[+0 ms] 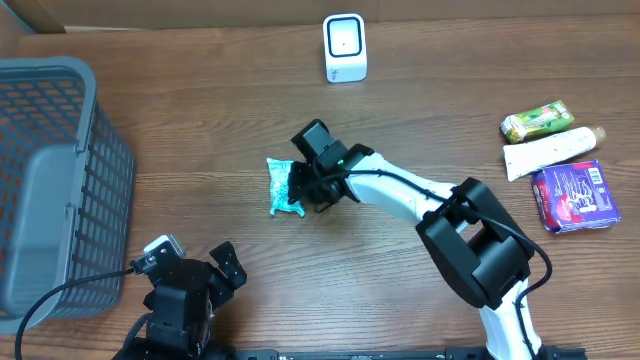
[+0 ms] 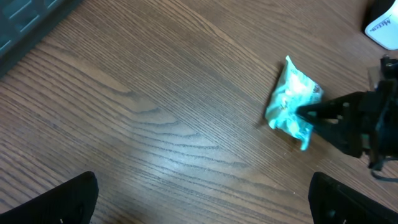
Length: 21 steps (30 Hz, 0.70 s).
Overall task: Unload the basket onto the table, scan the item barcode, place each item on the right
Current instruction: 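Grasp the teal packet with the right gripper, then lift the teal packet and carry it toward the scanner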
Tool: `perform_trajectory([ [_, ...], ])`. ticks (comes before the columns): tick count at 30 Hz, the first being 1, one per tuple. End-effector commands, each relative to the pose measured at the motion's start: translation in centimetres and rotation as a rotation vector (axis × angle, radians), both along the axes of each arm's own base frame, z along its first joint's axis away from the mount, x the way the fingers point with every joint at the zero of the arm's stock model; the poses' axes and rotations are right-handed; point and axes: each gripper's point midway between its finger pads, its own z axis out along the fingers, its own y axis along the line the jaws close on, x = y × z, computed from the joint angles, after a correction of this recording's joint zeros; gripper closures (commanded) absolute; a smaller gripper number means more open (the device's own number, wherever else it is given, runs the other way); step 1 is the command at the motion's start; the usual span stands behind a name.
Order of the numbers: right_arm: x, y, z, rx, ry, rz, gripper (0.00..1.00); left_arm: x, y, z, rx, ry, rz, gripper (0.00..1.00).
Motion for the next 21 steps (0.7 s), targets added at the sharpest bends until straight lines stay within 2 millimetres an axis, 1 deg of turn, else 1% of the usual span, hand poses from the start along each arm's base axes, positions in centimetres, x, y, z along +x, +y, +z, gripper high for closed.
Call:
perform_trajectory([
  [1,2.9,-3.6,1.1,-0.087,-0.158,0.218,0.92,0.0,0.1,-0.1,-0.005,-0.004,0.010,0.00],
  [4,4.0,-6.1,1.7,-0.152,-0.238,0.406,0.84,0.0,0.1,-0.1,-0.006,-0.004,0.011,0.00],
  [7,4.7,-8.0,1.7,-0.199,-0.304,0.560,0.74,0.0,0.1,-0.1,-0.005,-0.004,0.010,0.00],
  [10,6.3,-10.5,1.2,-0.312,-0.359,0.616,0.67,0.0,0.1,-0.1,-0.005,-0.003,0.010,0.00],
  [12,7.4,-12.0,1.1,-0.401,-0.385,0.607,0.63,0.0,0.1,-0.1,-0.005,-0.003,0.010,0.01],
  [13,7.8,-12.5,1.1,-0.433,-0.391,0.596,0.63,0.0,0.1,-0.1,-0.005,-0.003,0.010,0.01],
  [16,8.3,-12.7,1.9,-0.445,-0.394,0.559,0.63,0.0,0.1,-0.1,-0.005,-0.003,0.010,0.00],
  [18,8.9,-12.5,3.2,-0.431,-0.394,0.498,0.62,0.0,0.1,-0.1,-0.005,-0.003,0.010,0.00],
  [21,9.7,-12.0,6.3,-0.408,-0.406,0.426,0.62,0.0,0.1,-0.1,-0.005,-0.003,0.010,0.00],
])
